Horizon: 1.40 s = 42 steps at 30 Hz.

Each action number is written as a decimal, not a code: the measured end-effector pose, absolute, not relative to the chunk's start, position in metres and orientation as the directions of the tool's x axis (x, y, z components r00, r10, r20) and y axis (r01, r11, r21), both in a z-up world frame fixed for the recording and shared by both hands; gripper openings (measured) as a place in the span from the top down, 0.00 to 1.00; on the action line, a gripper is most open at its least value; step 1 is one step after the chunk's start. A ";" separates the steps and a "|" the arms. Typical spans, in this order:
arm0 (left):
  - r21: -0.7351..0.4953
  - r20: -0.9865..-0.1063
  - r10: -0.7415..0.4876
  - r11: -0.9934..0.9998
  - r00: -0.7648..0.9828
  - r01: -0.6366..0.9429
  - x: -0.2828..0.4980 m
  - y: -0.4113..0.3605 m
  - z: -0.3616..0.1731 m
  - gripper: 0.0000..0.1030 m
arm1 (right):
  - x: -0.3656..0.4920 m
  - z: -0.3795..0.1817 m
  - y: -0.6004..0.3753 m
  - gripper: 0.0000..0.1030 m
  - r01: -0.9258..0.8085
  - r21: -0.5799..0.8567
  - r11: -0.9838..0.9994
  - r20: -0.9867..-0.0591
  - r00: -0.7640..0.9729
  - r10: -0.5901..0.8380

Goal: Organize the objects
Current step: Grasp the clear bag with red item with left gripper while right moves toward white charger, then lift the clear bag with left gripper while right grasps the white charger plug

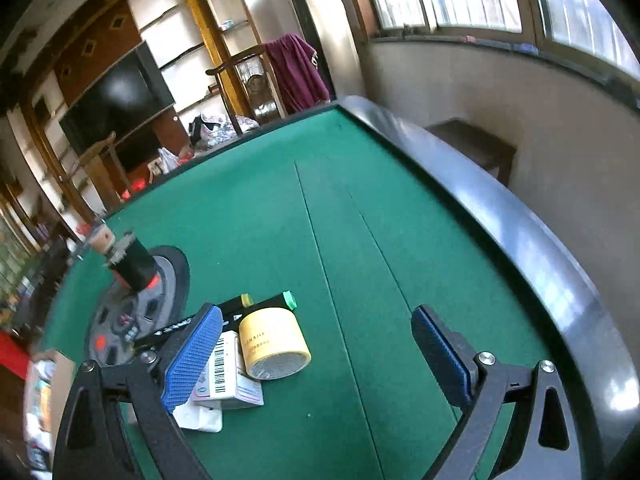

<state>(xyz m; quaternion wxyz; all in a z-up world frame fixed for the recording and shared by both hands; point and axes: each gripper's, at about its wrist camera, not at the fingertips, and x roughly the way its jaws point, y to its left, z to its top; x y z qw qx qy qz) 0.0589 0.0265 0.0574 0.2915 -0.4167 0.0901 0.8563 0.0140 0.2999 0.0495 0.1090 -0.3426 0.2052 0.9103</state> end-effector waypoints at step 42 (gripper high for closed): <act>0.025 -0.850 0.342 -0.734 -0.401 -0.679 0.030 0.092 0.003 0.42 | 0.010 0.045 0.314 0.04 -0.281 0.464 -0.840 -0.658 -0.745 -0.114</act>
